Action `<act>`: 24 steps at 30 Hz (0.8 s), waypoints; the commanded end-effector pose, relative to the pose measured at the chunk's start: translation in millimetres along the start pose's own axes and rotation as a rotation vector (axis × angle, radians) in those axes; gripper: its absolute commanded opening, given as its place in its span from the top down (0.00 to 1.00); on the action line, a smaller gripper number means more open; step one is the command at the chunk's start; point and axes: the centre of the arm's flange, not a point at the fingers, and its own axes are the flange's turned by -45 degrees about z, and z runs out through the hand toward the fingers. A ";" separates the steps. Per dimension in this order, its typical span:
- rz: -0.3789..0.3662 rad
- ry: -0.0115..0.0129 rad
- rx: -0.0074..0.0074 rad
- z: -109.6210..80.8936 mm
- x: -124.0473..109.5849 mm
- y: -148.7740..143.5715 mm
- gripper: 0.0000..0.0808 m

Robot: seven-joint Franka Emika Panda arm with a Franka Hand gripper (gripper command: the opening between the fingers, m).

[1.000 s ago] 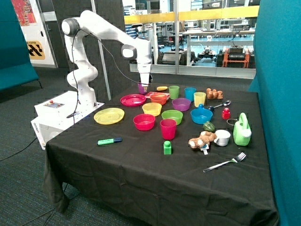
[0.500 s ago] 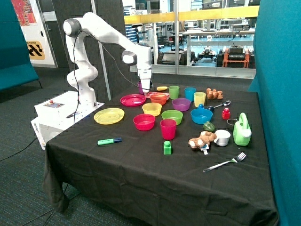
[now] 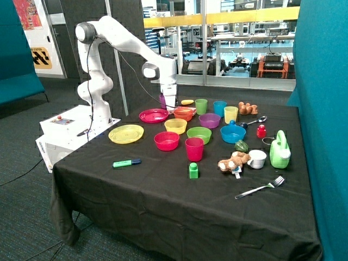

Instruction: Place the bowls on the appropriate plate

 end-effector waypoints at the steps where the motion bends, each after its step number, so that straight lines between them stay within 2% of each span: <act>1: -0.013 -0.0003 0.0067 11.1 5.1 1.2 0.61; 20: 0.005 -0.0003 0.0067 36.3 14.7 -6.1 0.63; 22: 0.010 -0.0004 0.0067 39.3 16.6 -5.0 0.60; 24: 0.012 -0.0004 0.0067 42.0 19.0 -4.1 0.63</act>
